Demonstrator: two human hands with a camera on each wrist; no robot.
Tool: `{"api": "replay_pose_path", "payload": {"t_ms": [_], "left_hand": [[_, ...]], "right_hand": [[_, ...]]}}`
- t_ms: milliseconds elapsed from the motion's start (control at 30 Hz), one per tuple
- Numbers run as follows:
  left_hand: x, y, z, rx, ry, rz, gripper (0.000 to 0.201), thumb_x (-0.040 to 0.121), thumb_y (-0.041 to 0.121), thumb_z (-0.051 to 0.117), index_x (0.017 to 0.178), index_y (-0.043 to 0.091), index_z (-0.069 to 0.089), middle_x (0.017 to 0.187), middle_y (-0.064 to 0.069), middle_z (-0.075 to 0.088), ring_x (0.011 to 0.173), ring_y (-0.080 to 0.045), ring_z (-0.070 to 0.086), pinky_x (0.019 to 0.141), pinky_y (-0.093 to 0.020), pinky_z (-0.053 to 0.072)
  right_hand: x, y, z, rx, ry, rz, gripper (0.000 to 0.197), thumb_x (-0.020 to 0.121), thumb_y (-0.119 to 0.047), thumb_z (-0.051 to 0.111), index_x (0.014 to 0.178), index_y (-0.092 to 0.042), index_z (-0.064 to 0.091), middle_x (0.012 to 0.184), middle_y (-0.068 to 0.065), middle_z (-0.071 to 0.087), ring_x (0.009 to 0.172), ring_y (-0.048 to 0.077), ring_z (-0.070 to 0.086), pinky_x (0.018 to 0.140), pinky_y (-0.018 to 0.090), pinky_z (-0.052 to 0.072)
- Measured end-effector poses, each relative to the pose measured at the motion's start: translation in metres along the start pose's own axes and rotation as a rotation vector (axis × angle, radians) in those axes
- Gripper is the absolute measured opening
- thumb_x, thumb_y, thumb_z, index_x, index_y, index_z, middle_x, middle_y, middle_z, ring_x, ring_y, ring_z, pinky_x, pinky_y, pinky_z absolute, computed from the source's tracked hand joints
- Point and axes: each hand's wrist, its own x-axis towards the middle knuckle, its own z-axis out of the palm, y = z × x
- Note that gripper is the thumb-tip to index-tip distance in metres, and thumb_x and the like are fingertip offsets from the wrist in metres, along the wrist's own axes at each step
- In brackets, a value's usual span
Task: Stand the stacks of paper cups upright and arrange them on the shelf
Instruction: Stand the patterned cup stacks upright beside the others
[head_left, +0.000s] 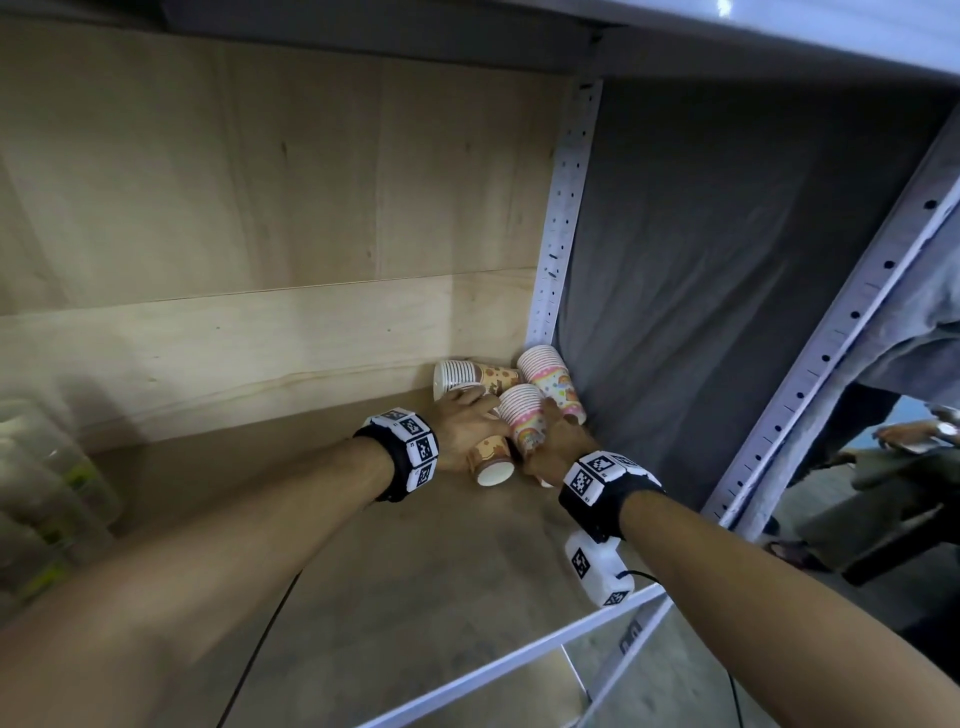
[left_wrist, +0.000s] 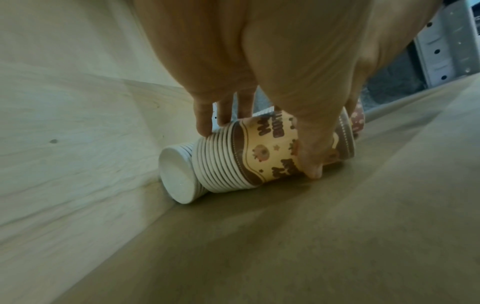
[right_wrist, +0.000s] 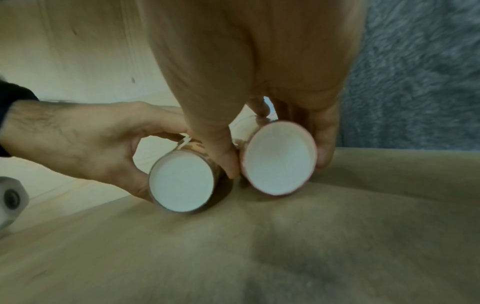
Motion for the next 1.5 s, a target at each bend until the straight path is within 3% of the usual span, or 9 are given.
{"api": "replay_pose_path", "payload": {"t_ms": [300,433,533,667,967,1100,1233,1433,1500], "left_hand": [[-0.009,-0.007,-0.009,-0.176,0.018,-0.048,0.066,0.067,0.045,0.077,0.126,0.028,0.054,0.122,-0.001,0.048,0.106,-0.025,0.053,0.087,-0.042,0.050],[-0.018,-0.012,-0.018,-0.279,0.097,-0.116,0.062,0.070,0.040,0.078,0.124,0.021,0.055,0.118,0.003,0.055,0.105,-0.022,0.056,0.081,-0.027,0.045],[-0.027,-0.015,-0.025,-0.375,0.203,-0.222,0.052,0.074,0.041,0.074,0.118,0.020,0.054,0.109,0.006,0.063,0.098,-0.020,0.062,0.070,-0.022,0.038],[-0.040,-0.021,-0.035,-0.600,0.210,-0.359,0.056,0.064,0.055,0.073,0.109,0.030,0.050,0.100,0.007,0.067,0.087,-0.020,0.063,0.073,-0.032,0.054],[-0.091,-0.046,-0.065,-0.733,0.071,-0.503,0.053,0.063,0.033,0.078,0.106,0.032,0.047,0.101,-0.002,0.064,0.090,-0.024,0.065,0.074,-0.040,0.059],[-0.122,-0.061,-0.074,-0.717,-0.009,-0.552,0.050,0.071,0.029,0.076,0.113,0.030,0.049,0.108,0.001,0.060,0.095,-0.022,0.061,0.067,-0.030,0.052],[-0.155,-0.073,-0.080,-0.732,-0.027,-0.646,0.049,0.073,0.023,0.076,0.114,0.026,0.050,0.115,-0.001,0.058,0.102,-0.022,0.060,0.075,-0.037,0.058],[-0.204,-0.088,-0.085,-0.838,-0.128,-0.831,0.034,0.077,0.008,0.074,0.100,0.018,0.052,0.119,-0.006,0.054,0.107,-0.028,0.061,0.088,-0.046,0.058],[-0.218,-0.094,-0.088,-0.801,-0.154,-0.858,0.044,0.074,0.008,0.075,0.109,0.019,0.051,0.121,-0.007,0.051,0.107,-0.028,0.060,0.084,-0.044,0.059]], "right_hand": [[-0.005,-0.014,-0.015,0.088,0.044,-0.013,0.095,0.078,-0.047,0.069,0.151,-0.021,0.015,0.149,0.014,0.030,0.133,0.036,0.042,0.107,0.045,0.040],[-0.008,-0.022,-0.027,0.129,0.102,-0.040,0.088,0.074,-0.058,0.068,0.144,-0.021,0.029,0.147,0.013,0.034,0.128,0.039,0.047,0.104,0.047,0.043],[-0.014,-0.032,-0.034,0.156,0.184,-0.049,0.059,0.086,-0.043,0.059,0.135,-0.015,0.040,0.140,0.014,0.043,0.124,0.037,0.050,0.102,0.044,0.045],[-0.023,-0.049,-0.047,0.080,0.203,-0.109,0.056,0.081,-0.037,0.064,0.128,-0.015,0.046,0.129,0.014,0.051,0.118,0.036,0.055,0.098,0.042,0.048],[-0.028,-0.102,-0.060,-0.049,0.113,-0.255,0.050,0.078,-0.029,0.071,0.120,-0.014,0.050,0.114,0.010,0.059,0.106,0.031,0.059,0.076,0.032,0.046],[-0.034,-0.135,-0.055,-0.021,0.062,-0.335,0.045,0.078,-0.027,0.070,0.115,-0.009,0.053,0.111,0.013,0.060,0.102,0.034,0.061,0.084,0.039,0.052],[-0.035,-0.161,-0.047,-0.027,0.021,-0.381,0.056,0.058,-0.040,0.061,0.102,-0.005,0.058,0.093,0.013,0.061,0.092,0.032,0.065,0.070,0.030,0.048],[-0.055,-0.203,-0.043,0.015,-0.043,-0.497,0.041,0.076,-0.024,0.072,0.109,-0.011,0.052,0.107,0.009,0.058,0.099,0.030,0.059,0.083,0.041,0.054],[-0.061,-0.217,-0.039,0.006,-0.072,-0.550,0.043,0.078,-0.024,0.071,0.114,-0.010,0.053,0.114,0.010,0.057,0.103,0.029,0.057,0.086,0.039,0.052]]}}
